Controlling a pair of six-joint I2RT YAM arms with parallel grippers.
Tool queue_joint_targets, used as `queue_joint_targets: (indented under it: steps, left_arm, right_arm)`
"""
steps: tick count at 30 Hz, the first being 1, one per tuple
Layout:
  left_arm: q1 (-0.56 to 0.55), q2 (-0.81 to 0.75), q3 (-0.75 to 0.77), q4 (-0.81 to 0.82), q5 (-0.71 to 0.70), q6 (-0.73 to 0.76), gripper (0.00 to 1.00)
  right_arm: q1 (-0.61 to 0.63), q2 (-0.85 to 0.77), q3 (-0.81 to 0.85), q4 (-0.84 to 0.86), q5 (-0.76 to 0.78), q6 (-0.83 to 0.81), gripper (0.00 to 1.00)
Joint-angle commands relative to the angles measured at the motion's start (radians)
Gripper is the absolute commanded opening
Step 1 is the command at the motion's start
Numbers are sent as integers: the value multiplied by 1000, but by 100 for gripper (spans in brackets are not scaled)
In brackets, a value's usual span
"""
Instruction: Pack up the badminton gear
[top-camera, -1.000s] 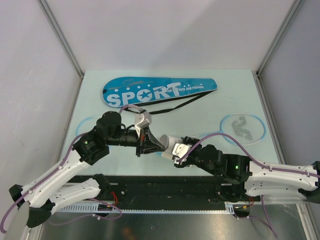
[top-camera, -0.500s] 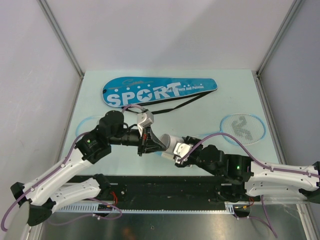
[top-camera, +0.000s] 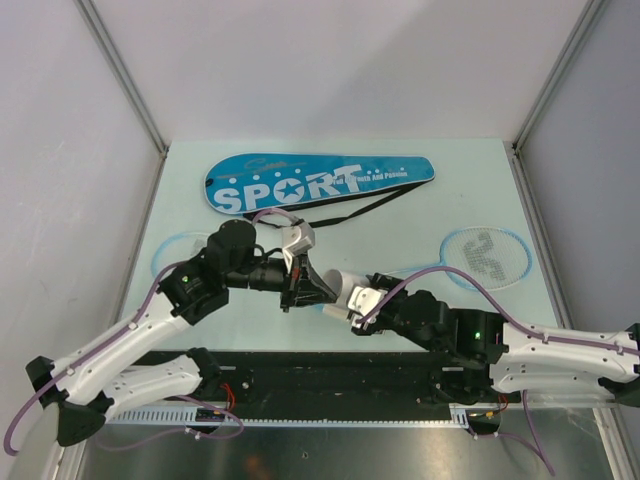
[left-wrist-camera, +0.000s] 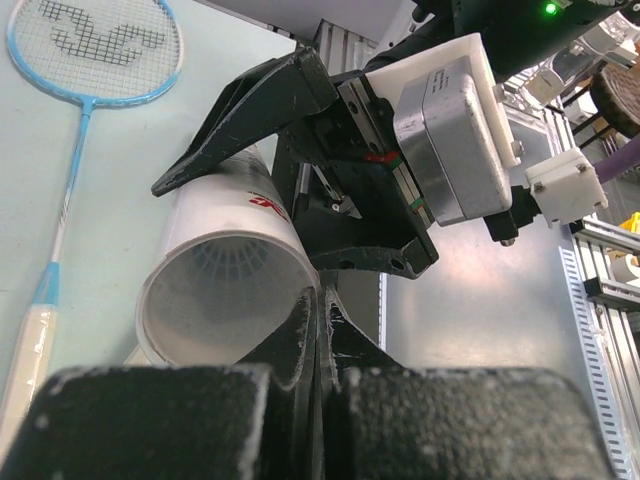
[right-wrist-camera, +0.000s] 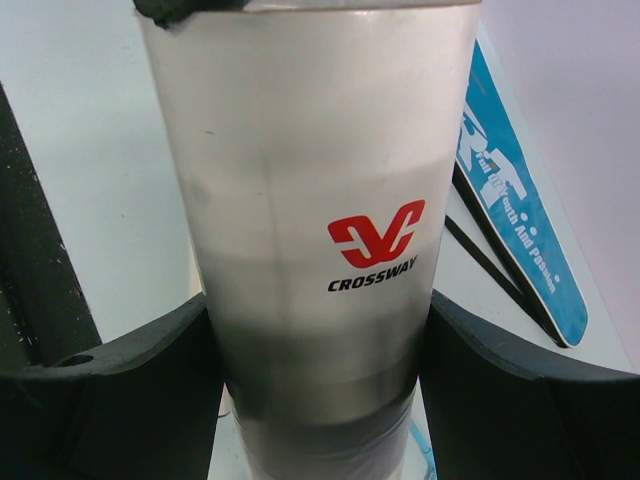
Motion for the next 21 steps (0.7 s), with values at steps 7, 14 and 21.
queue_joint_targets:
  steps: [7, 14, 21]
  left_arm:
    - [-82, -5, -36, 210, -9, -33, 0]
    - [-93, 21, -50, 273, 34, -65, 0]
    - [-94, 36, -108, 388, 97, -102, 0]
  right_arm:
    - [10, -78, 17, 253, -75, 99, 6]
    - [21, -136, -50, 364, -135, 98, 6]
    - [44, -217, -137, 480, -209, 50, 6]
